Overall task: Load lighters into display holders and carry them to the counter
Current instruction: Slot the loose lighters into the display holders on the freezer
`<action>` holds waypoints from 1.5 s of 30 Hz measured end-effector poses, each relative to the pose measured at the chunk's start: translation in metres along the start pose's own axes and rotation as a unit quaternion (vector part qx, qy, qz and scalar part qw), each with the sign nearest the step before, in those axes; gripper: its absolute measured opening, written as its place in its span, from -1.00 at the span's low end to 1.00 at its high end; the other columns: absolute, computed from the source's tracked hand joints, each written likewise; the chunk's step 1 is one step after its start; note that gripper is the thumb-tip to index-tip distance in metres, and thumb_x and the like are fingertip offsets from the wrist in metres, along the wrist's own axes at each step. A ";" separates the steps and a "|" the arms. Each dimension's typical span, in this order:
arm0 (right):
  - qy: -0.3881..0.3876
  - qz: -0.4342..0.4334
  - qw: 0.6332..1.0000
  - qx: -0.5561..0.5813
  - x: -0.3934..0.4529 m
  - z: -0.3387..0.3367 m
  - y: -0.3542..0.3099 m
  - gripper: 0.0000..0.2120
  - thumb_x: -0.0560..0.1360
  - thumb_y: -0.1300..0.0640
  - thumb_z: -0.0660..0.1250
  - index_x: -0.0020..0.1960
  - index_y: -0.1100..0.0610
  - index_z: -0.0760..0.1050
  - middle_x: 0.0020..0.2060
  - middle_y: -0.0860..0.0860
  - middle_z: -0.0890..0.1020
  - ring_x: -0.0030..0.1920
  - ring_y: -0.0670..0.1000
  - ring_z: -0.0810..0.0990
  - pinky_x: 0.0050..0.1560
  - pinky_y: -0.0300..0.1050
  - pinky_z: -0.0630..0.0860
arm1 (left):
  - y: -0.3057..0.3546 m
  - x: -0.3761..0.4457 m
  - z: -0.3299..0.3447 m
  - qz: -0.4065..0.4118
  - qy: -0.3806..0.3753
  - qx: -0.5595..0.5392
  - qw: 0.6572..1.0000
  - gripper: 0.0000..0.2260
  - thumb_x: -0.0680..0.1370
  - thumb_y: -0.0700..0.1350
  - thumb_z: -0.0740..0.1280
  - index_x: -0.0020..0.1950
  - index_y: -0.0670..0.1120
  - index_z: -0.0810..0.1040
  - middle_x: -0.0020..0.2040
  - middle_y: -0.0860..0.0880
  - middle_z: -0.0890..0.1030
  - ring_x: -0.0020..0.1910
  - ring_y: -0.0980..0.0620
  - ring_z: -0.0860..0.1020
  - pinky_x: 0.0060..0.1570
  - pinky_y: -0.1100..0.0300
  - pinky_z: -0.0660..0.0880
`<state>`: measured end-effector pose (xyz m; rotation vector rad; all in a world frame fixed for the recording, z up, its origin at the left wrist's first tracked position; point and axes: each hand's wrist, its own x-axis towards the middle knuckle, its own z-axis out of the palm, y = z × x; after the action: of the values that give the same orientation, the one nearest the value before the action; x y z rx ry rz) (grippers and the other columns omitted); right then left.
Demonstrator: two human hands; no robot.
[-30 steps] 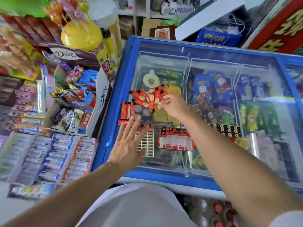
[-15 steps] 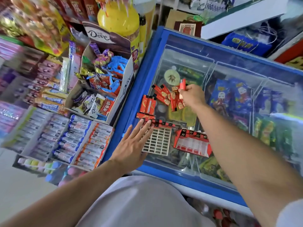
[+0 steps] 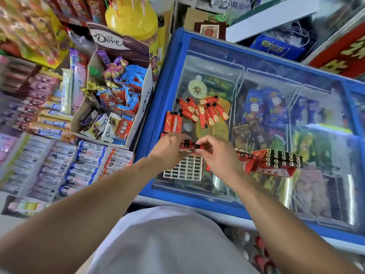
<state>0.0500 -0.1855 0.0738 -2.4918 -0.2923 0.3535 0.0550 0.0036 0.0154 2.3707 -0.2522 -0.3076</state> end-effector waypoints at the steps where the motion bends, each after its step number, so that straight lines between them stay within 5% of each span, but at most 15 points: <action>1: 0.016 0.005 1.000 0.000 0.000 0.004 0.002 -0.83 0.52 0.07 0.45 0.10 -0.03 0.59 -0.06 -0.19 0.56 -0.17 -0.24 0.52 -0.16 -0.37 0.41 | -0.001 0.003 0.001 0.001 -0.005 -0.006 1.000 -0.66 0.54 -0.11 0.47 0.31 -0.08 0.57 0.14 -0.07 0.64 0.13 -0.10 0.57 0.09 0.11 0.48; 8: 0.059 -0.006 0.998 -0.034 0.001 0.027 0.007 -0.79 0.50 0.31 0.43 0.09 0.11 0.61 0.01 0.00 0.65 -0.04 -0.04 0.59 0.04 -0.07 0.57 | -0.004 0.003 0.003 -0.012 -0.007 -0.031 0.999 -0.75 0.58 -0.22 0.41 0.26 -0.10 0.60 0.12 -0.09 0.64 0.08 -0.07 0.59 0.07 0.17 0.47; 14: 0.100 -0.011 0.989 -0.111 0.004 0.034 0.014 -0.84 0.49 0.18 0.48 0.06 0.09 0.61 -0.10 -0.12 0.48 -0.21 -0.09 0.46 -0.26 -0.18 0.36 | -0.004 0.002 0.001 -0.014 -0.014 -0.011 1.000 -0.71 0.56 -0.22 0.42 0.27 -0.10 0.57 0.14 -0.08 0.64 0.08 -0.08 0.59 0.12 0.06 0.52; 18: 0.092 -0.008 0.982 -0.163 0.007 0.037 0.017 -0.81 0.46 0.06 0.52 0.05 -0.01 0.62 -0.10 -0.14 0.55 -0.12 -0.03 0.58 -0.29 -0.11 0.49 | 0.001 0.003 0.001 0.001 -0.011 0.052 0.999 -0.63 0.52 -0.09 0.48 0.31 -0.03 0.54 0.13 -0.04 0.64 0.11 -0.10 0.58 0.13 -0.03 0.52; 25: 0.150 0.012 0.988 -0.046 0.025 -0.009 0.007 -0.92 0.55 0.04 0.40 0.04 -0.02 0.60 -0.02 -0.16 0.61 -0.19 -0.19 0.55 -0.27 -0.34 0.44 | 0.013 0.013 0.008 0.010 0.006 0.107 0.994 -0.53 0.51 0.15 0.46 0.38 0.08 0.51 0.20 0.05 0.64 0.20 -0.01 0.58 0.32 -0.01 0.42; 28: 0.096 0.081 0.991 -0.050 0.063 -0.030 0.020 -0.91 0.55 0.06 0.41 0.06 -0.03 0.60 -0.07 -0.17 0.63 -0.20 -0.24 0.55 -0.28 -0.29 0.45 | 0.011 0.010 0.015 0.016 0.035 0.111 0.993 -0.63 0.54 0.12 0.43 0.32 0.09 0.57 0.14 0.07 0.68 0.15 0.03 0.61 0.32 0.02 0.42; 33: -0.006 0.147 0.988 -0.044 0.117 -0.014 0.032 -0.63 0.50 -0.01 0.49 0.24 0.08 0.56 0.08 -0.02 0.66 0.02 -0.01 0.63 0.10 -0.07 0.53 | 0.006 0.013 0.020 0.007 0.045 0.127 0.991 -0.68 0.54 0.08 0.45 0.28 0.07 0.61 0.06 0.05 0.71 0.04 0.00 0.66 0.31 0.05 0.40; 39: -0.037 0.186 0.979 -0.079 0.146 0.015 0.044 -0.75 0.46 -0.03 0.51 -0.16 0.14 0.59 -0.27 0.00 0.67 -0.27 0.02 0.65 -0.19 -0.07 0.59 | 0.005 0.016 0.025 -0.002 0.045 0.138 0.989 -0.69 0.55 0.09 0.43 0.27 0.08 0.60 0.07 0.05 0.71 0.07 0.04 0.65 0.36 0.11 0.29; 45: 0.007 0.164 0.984 -0.072 0.134 -0.001 0.031 -0.83 0.51 -0.05 0.45 -0.13 0.03 0.56 -0.28 -0.09 0.63 -0.27 -0.04 0.63 -0.29 -0.12 0.52 | 0.006 0.015 0.025 0.001 0.055 0.144 0.988 -0.65 0.56 0.07 0.42 0.32 0.03 0.58 0.17 0.04 0.69 0.16 0.04 0.63 0.38 0.10 0.26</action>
<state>0.1798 -0.1721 0.0318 -2.6863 0.1051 0.4613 0.0615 -0.0212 -0.0006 2.6614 -0.2622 -0.1466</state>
